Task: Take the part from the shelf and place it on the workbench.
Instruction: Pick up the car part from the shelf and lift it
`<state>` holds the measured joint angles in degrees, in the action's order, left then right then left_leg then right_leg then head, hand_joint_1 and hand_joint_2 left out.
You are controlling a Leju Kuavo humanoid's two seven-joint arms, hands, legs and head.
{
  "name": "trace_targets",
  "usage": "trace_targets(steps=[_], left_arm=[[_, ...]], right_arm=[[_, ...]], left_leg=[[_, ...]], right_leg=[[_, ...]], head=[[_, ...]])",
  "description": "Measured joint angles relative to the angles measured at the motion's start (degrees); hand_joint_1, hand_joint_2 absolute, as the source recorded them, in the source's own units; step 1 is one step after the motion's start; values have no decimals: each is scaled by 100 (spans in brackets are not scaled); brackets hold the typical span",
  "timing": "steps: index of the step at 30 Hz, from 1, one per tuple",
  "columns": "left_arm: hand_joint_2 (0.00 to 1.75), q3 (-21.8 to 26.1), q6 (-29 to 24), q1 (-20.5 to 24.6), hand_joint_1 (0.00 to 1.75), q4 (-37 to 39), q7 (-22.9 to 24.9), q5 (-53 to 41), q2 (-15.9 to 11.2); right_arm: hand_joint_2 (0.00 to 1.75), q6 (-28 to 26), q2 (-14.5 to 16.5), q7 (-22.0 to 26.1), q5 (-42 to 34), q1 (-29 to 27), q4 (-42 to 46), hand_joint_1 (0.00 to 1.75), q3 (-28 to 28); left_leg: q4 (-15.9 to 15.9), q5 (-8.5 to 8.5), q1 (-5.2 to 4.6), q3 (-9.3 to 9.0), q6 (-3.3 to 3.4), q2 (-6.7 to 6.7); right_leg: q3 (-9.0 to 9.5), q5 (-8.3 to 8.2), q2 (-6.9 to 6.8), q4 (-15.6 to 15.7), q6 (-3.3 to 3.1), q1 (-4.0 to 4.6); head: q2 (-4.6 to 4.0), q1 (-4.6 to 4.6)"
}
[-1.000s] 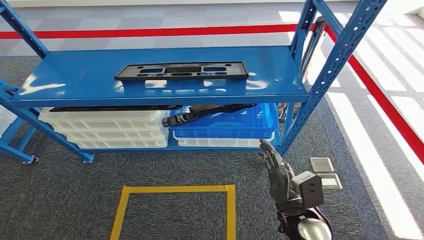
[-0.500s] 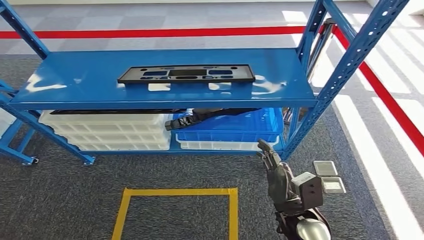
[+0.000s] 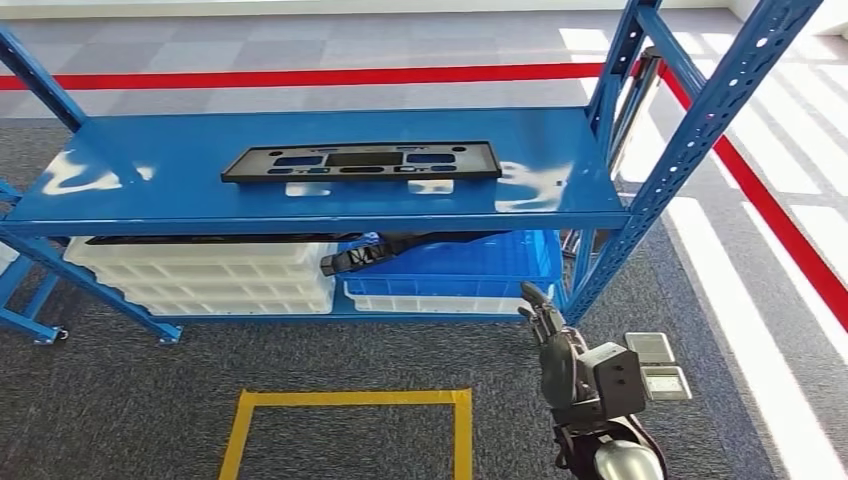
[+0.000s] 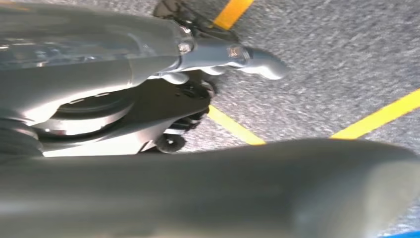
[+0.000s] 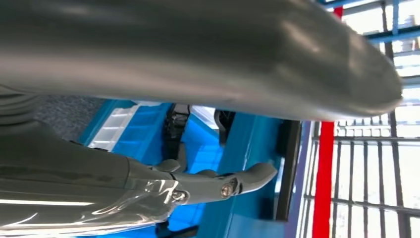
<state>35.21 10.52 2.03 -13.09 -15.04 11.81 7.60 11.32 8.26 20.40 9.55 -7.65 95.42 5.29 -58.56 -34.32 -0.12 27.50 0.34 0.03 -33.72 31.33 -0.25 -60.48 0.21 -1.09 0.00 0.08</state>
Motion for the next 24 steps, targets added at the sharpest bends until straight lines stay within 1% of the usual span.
trace_targets(steps=[1, 2, 3, 4, 5, 6, 7, 8, 9, 10, 11, 12, 13, 14, 15, 16, 17, 18, 20, 21, 22, 23, 24], left_arm=[[0, 5, 6, 7, 0, 0, -1, -2, -1], [0, 11, 12, 17, 0, 0, -1, -4, -1], [0, 16, 19, 26, 0, 0, -2, -10, -1], [0, 20, 25, 29, 0, 0, -2, -19, -1], [0, 23, 27, 25, 0, 0, -2, -27, -1], [0, 27, 29, 15, 0, 0, -2, -33, -1], [0, 31, 31, 4, 0, 0, -2, -37, -1], [0, 37, 35, -2, 0, 0, -2, -39, -1], [0, 43, 40, -6, 0, 0, -2, -43, -2], [0, 51, 45, -7, 0, 0, -2, -46, -6], [0, 57, 49, -4, 0, 0, -3, -49, -10], [0, 62, 51, -2, 0, 0, -4, -50, -15], [0, 64, 53, -5, 0, 0, -5, -51, -19], [0, 65, 54, -10, 0, 0, -7, -51, -20], [0, 66, 54, -17, 0, 0, -8, -51, -20], [0, 69, 54, -18, 0, 0, -12, -51, -21], [0, 73, 52, -10, 0, 0, -16, -51, -21], [0, 80, 50, 2, 0, 0, -21, -51, -19], [0, 103, 40, 16, 0, 0, -24, -52, -13], [0, 116, 34, 15, 0, 0, -25, -55, -10], [0, 132, 29, 10, 0, 0, -27, -57, -10], [0, 145, 26, 4, 0, 0, -30, -62, -9], [0, 154, 25, 1, 0, 0, -34, -71, -7]], right_arm=[[0, -9, 2, -14, 10, 7, 7, 0, 3], [0, -16, 3, -27, 21, 14, 15, 0, 8], [0, -24, 4, -40, 31, 19, 23, 0, 10], [0, -31, 4, -48, 43, 22, 27, 0, 12], [0, -38, 4, -53, 55, 21, 29, 0, 13], [0, -45, 4, -55, 67, 18, 29, 0, 13], [0, -49, 4, -55, 76, 17, 31, 0, 13], [0, -50, 4, -56, 82, 20, 35, 0, 16], [0, -50, 4, -56, 85, 27, 40, 0, 22], [0, -50, 5, -56, 85, 38, 45, 0, 29], [0, -50, 5, -59, 85, 49, 49, 0, 37], [0, -50, 7, -62, 85, 57, 55, 0, 43], [0, -50, 8, -65, 83, 61, 64, 0, 49], [0, -50, 10, -66, 79, 62, 85, 0, 56], [0, -68, 11, -68, 82, 67, 116, 0, 63], [0, -116, 16, -86, 111, 82, 159, 0, 68], [0, -191, 26, -122, 163, 111, 209, 0, 72], [0, -289, 41, -176, 238, 144, 259, 0, 74], [0, -492, 92, -304, 436, 196, 371, 0, 83], [0, -594, 120, -353, 552, 210, 430, 0, 92], [0, -715, 148, -386, 702, 224, 500, 0, 108], [0, -842, 171, -405, 866, 248, 579, 0, 130], [0, -961, 188, -413, 1024, 282, 667, 0, 156]], left_leg=[[-97, -45, 6, 36, -27, -1], [-305, -146, 18, 143, -65, -1], [-627, -289, 33, 322, -107, -1], [-1014, -446, 48, 559, -143, -1], [-1364, -561, 59, 791, -165, 0], [-1566, -577, 62, 954, -169, -1], [-1567, -474, 61, 1021, -154, -1], [-1335, -245, 54, 981, -119, -1], [-971, 40, 37, 880, -65, 0], [-661, 232, 13, 781, -2, 0], [-424, 312, -22, 712, 65, 0], [-279, 321, -59, 670, 133, -1], [-235, 280, -85, 654, 181, -6], [-162, 289, -94, 615, 221, -12], [-81, 345, -82, 547, 239, -14], [-40, 366, -61, 487, 245, -16], [-4, 367, -43, 429, 253, -15], [20, 361, -33, 388, 258, -13], [25, 322, -34, 352, 270, -14], [24, 295, -34, 329, 266, -14], [23, 264, -32, 298, 255, -16], [22, 228, -28, 252, 237, -17], [21, 184, -23, 191, 217, -19]], right_leg=[[30, 11, 1, 8, -26, -15], [58, 25, 1, 16, -46, -30], [76, 48, -2, 21, -63, -31], [92, 75, -2, 21, -77, -30], [113, 102, 1, 20, -82, -27], [145, 131, 7, 20, -84, -23], [190, 163, 14, 21, -84, -18], [249, 199, 19, 23, -81, -10], [308, 238, 22, 29, -78, -6], [361, 270, 21, 41, -70, -3], [397, 294, 20, 59, -51, -10], [414, 311, 20, 80, -23, -21], [428, 294, 18, 63, 20, -26], [442, 269, 17, 41, 68, -27], [463, 270, 16, -3, 106, -21], [465, 298, 17, -86, 136, -14], [415, 404, 20, -212, 153, -11], [301, 565, 22, -431, 160, -10], [-82, 868, 24, -1042, 177, -7], [-251, 916, 24, -1265, 190, -6], [-347, 852, 23, -1325, 206, -6], [-342, 667, 22, -1172, 221, -7], [-251, 395, 21, -838, 231, -8]], head=[[0, -6], [0, -12], [0, -16], [0, -22], [0, -22], [0, -21], [0, -21], [0, -21], [0, -21], [0, -19], [0, -19], [0, -20], [0, -17], [-1, -18], [-1, -16], [-1, -13], [-1, -13], [-1, -12], [-1, -13], [0, -12], [0, -12], [0, -10], [0, -10]])
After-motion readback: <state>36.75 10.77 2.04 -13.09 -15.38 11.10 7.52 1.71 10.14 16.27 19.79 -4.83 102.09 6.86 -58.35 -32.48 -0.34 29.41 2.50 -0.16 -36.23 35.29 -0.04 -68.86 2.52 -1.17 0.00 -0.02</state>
